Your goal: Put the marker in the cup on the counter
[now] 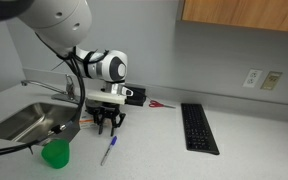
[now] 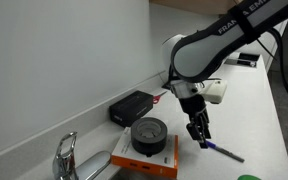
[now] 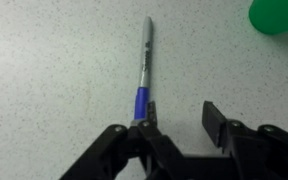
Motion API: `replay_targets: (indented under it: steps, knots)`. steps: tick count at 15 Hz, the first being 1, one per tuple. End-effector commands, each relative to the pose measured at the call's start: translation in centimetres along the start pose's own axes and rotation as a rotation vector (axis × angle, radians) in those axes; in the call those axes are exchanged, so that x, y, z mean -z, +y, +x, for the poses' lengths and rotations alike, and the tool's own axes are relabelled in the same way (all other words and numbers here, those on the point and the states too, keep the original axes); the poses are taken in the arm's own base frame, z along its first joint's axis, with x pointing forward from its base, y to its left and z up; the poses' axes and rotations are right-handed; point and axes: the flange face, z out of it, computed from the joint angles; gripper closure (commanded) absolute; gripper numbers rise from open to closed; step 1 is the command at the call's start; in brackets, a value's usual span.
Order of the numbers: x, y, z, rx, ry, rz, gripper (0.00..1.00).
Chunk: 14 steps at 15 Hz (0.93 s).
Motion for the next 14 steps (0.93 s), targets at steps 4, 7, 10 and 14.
replay_targets:
  steps: [4,7,10,14]
  knots:
    - [2.6,-0.6,-0.4,0.014,0.038,0.019,0.00]
    - [3.4,-0.8,-0.8,0.026,0.056,0.025,0.00]
    - [4.1,-1.1,-1.2,0.033,0.072,0.039,0.00]
    - [3.8,-1.2,-0.7,0.031,0.075,0.025,0.00]
